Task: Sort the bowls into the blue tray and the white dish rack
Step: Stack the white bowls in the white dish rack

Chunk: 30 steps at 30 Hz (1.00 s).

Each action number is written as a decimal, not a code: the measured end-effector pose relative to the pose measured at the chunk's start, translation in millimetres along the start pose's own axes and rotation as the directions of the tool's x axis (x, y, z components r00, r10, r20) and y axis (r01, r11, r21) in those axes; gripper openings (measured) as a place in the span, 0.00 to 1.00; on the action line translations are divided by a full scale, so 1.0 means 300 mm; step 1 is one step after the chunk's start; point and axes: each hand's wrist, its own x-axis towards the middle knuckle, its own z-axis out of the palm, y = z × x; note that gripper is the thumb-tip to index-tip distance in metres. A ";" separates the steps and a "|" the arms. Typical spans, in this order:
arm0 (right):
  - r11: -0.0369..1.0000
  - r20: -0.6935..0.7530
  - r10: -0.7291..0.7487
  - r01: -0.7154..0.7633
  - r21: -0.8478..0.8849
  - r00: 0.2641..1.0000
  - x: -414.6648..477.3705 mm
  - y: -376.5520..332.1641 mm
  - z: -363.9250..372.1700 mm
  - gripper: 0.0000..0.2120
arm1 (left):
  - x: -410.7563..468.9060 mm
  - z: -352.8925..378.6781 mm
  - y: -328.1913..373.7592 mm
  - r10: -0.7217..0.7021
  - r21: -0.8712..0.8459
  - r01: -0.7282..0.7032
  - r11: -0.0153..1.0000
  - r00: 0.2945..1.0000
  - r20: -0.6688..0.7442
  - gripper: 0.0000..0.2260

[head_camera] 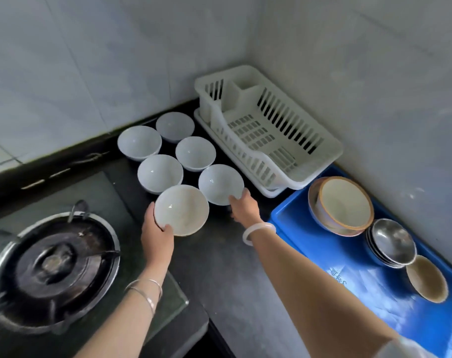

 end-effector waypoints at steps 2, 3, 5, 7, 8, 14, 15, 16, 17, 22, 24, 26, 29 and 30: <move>0.987 -0.013 0.055 -0.052 0.149 0.998 0.026 -0.013 0.023 0.21 | 0.016 -0.010 -0.014 -0.072 -0.082 0.074 0.994 0.997 0.022 0.30; 0.965 -0.017 0.078 -0.071 0.251 0.997 0.032 -0.016 0.029 0.20 | 0.020 -0.012 -0.021 -0.088 -0.110 0.092 0.990 0.995 0.037 0.30; 0.910 -0.030 0.105 -0.084 0.407 0.994 0.037 -0.021 0.031 0.19 | 0.027 -0.014 -0.034 -0.089 -0.128 0.096 0.987 0.994 0.064 0.28; 0.881 -0.059 0.104 -0.065 0.469 0.993 0.028 -0.021 0.023 0.20 | 0.035 -0.019 -0.041 -0.085 -0.167 0.099 0.981 0.992 0.092 0.25; 0.874 -0.079 0.092 -0.043 0.483 0.993 0.020 -0.021 0.016 0.19 | 0.039 -0.023 -0.045 -0.080 -0.194 0.100 0.976 0.991 0.106 0.24; 0.863 -0.157 -0.039 0.112 0.493 0.987 -0.067 -0.071 -0.055 0.16 | 0.050 -0.031 -0.067 -0.067 -0.276 0.099 0.956 0.990 0.122 0.19; 0.874 -0.153 -0.079 0.142 0.465 0.985 -0.082 -0.086 -0.062 0.14 | 0.052 -0.031 -0.069 -0.074 -0.295 0.109 0.949 0.989 0.125 0.18; 0.884 -0.138 -0.118 0.167 0.437 0.983 -0.099 -0.100 -0.066 0.13 | 0.055 -0.031 -0.068 -0.082 -0.320 0.120 0.940 0.988 0.131 0.18; 0.895 -0.116 -0.146 0.181 0.408 0.983 -0.116 -0.112 -0.064 0.12 | 0.058 -0.030 -0.067 -0.092 -0.343 0.134 0.930 0.986 0.137 0.18; 0.962 -0.021 -0.175 0.175 0.210 0.984 -0.171 -0.146 -0.002 0.07 | 0.063 -0.040 -0.053 -0.155 -0.460 0.204 0.864 0.978 0.142 0.15; 0.981 -0.001 -0.175 0.174 0.089 0.985 -0.184 -0.152 0.026 0.10 | 0.065 -0.048 -0.047 -0.163 -0.494 0.219 0.842 0.975 0.154 0.14; 0.985 0.006 -0.172 0.173 -0.020 0.985 -0.193 -0.153 0.051 0.12 | 0.068 -0.056 -0.045 -0.164 -0.502 0.225 0.835 0.973 0.163 0.15; 0.978 0.001 -0.167 0.166 -0.124 0.986 -0.201 -0.155 0.076 0.09 | 0.069 -0.063 -0.042 -0.162 -0.502 0.229 0.834 0.971 0.174 0.15; 0.975 -0.004 -0.166 0.164 -0.152 0.986 -0.203 -0.156 0.080 0.08 | 0.070 -0.062 -0.044 -0.155 -0.495 0.223 0.840 0.972 0.175 0.13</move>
